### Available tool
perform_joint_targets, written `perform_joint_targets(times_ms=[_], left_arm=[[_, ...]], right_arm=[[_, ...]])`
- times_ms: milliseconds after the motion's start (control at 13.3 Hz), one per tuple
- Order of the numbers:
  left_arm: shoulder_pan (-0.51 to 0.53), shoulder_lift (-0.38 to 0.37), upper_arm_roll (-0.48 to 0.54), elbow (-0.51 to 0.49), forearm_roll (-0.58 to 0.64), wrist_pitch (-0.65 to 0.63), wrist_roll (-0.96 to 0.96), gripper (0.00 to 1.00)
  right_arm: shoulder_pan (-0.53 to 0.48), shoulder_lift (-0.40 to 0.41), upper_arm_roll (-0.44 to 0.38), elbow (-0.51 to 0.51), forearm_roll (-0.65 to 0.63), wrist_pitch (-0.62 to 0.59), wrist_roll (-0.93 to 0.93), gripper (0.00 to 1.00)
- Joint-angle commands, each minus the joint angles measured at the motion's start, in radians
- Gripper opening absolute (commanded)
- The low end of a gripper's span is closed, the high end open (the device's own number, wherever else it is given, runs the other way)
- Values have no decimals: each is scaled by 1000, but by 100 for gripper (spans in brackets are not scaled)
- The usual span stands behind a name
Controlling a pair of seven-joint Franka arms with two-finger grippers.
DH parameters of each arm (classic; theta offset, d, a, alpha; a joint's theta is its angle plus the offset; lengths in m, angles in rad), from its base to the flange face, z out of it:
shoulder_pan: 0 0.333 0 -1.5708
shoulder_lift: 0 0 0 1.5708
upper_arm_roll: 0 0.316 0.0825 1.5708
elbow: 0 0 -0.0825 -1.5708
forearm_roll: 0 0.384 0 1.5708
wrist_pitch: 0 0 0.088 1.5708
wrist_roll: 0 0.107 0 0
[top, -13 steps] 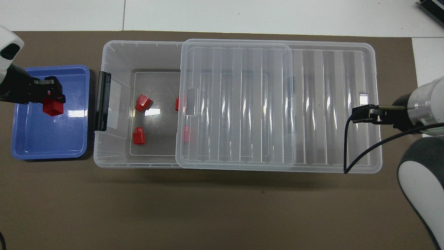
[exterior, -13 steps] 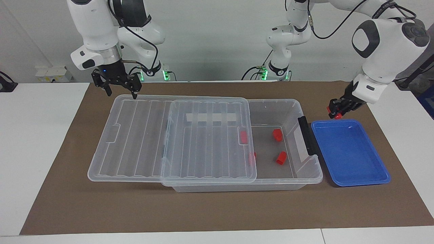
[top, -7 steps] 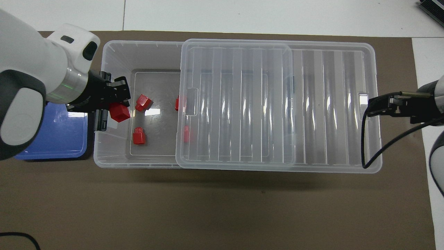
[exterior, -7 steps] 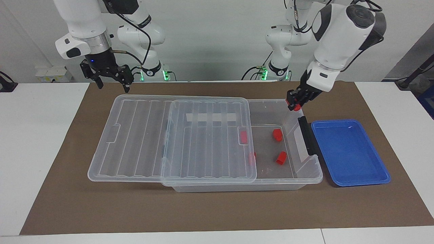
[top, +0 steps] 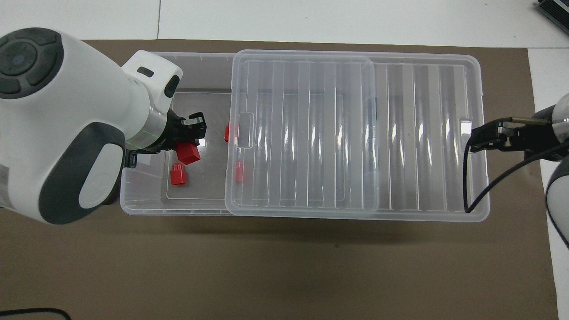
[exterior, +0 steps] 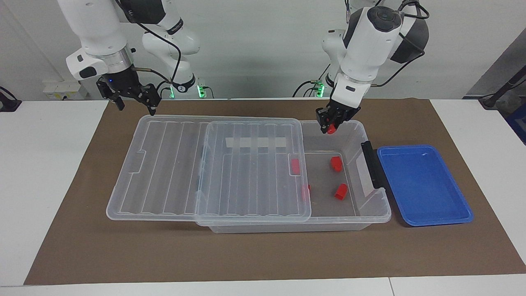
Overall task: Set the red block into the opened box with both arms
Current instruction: 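Carry the red block over the open box with the left gripper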
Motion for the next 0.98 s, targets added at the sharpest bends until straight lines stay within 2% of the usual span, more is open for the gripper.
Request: perform_joint_targets(times_ms=[0, 528, 679, 905], left_arm=[[2, -49, 13, -111, 21, 70, 23, 0], [22, -31, 19, -384, 77, 442, 54, 0], [24, -26, 19, -406, 78, 478, 54, 0], [16, 50, 19, -404, 130, 518, 50, 0]], right_arm=[[-13, -10, 4, -15, 15, 1, -22, 100], [-16, 10, 4, 41, 15, -31, -49, 100], [-16, 11, 4, 41, 28, -28, -49, 100], [-20, 7, 1, 28, 55, -32, -71, 100]])
